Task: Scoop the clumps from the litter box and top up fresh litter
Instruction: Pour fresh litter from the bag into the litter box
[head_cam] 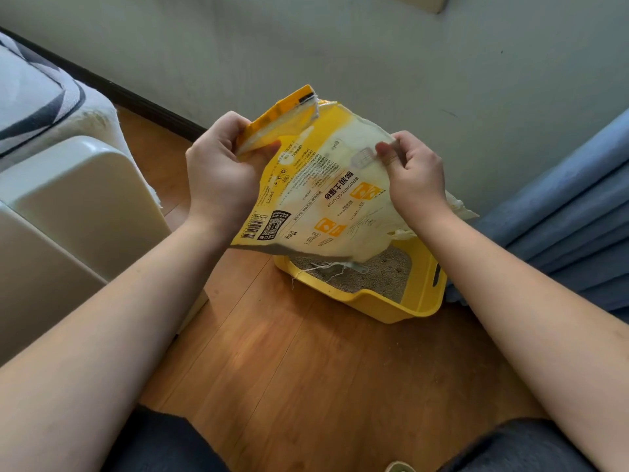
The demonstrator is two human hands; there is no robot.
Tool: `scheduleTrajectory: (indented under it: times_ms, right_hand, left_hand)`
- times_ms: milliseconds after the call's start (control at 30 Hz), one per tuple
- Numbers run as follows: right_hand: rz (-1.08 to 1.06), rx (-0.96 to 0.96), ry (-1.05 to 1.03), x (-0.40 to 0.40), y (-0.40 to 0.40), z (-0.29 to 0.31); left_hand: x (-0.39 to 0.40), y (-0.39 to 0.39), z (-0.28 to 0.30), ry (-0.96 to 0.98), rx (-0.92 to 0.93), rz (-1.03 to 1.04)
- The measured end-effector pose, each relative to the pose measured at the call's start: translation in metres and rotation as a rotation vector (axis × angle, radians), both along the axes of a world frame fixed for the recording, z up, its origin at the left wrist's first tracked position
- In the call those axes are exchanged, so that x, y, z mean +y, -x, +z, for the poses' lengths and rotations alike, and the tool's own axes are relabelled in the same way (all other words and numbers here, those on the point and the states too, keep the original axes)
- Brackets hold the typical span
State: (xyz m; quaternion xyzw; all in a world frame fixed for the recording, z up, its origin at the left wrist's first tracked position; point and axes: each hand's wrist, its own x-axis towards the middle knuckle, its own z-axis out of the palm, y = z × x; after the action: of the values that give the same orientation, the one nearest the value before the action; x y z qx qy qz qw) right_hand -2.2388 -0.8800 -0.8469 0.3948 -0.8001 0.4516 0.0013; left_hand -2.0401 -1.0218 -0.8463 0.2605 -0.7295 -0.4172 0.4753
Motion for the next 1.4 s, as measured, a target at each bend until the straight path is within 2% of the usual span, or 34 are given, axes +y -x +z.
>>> scheduleTrajectory:
  times_ms: [767, 1400]
  right_hand:
    - [-0.035, 0.015, 0.129, -0.007, 0.019, 0.005]
    - [0.069, -0.003, 0.192, -0.045, -0.005, 0.005]
  left_hand:
    - [0.010, 0.016, -0.001, 0.011, 0.078, -0.009]
    - [-0.013, -0.015, 0.006, 0.071, 0.011, 0.150]
